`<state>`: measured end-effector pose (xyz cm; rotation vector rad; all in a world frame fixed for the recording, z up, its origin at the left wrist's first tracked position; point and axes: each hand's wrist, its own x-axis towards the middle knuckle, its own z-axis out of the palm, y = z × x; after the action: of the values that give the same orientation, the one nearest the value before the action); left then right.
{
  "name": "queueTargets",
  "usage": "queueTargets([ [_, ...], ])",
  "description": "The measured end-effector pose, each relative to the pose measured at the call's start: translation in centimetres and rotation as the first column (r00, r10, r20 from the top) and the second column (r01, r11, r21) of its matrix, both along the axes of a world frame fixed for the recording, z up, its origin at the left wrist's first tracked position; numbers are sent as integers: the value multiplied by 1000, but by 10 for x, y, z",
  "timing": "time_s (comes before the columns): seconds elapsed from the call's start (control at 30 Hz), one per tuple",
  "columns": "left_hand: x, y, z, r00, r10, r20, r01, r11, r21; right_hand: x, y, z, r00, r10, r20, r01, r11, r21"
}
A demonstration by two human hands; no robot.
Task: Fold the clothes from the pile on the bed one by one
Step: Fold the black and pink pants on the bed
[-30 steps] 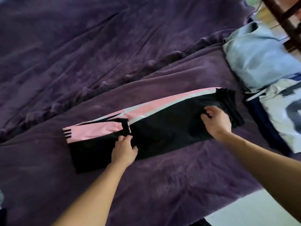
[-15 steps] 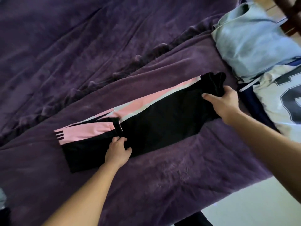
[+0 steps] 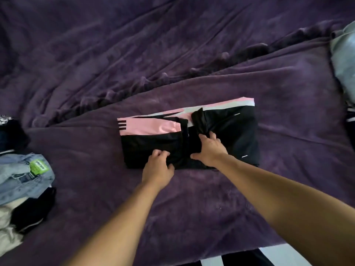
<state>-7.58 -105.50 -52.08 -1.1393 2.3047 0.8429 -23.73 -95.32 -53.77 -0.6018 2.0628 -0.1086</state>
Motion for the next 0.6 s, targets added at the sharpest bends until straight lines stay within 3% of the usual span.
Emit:
queueTargets([
  [0.07,2,-2,0,998,-66,-14,65,997,-51,-9,13,1,989,-134,-56,123,979,-163],
  [0.13,-7,-1,0,984,-171,-56,163,979,-126,-34,31,8,916,-336,-220,253,908,-335],
  [0.23,-34,8,-11,950,-296,-100,274,943,-190,-85,59,3,761,-515,-395,384,847,-367],
  [0.33,-64,25,-36,940,-340,-33,336,937,-90,-112,79,-20,691,-676,-256,630,737,-244],
  [0.47,-72,40,-68,918,-385,92,392,917,-70,-107,92,-38,597,-802,17,772,568,-286],
  [0.53,-67,38,-70,919,-389,57,393,915,-89,-100,89,-28,579,-810,91,789,530,-310],
  [0.6,-57,31,-66,946,-313,-86,311,950,-31,-90,79,-2,597,-797,94,764,528,-371],
])
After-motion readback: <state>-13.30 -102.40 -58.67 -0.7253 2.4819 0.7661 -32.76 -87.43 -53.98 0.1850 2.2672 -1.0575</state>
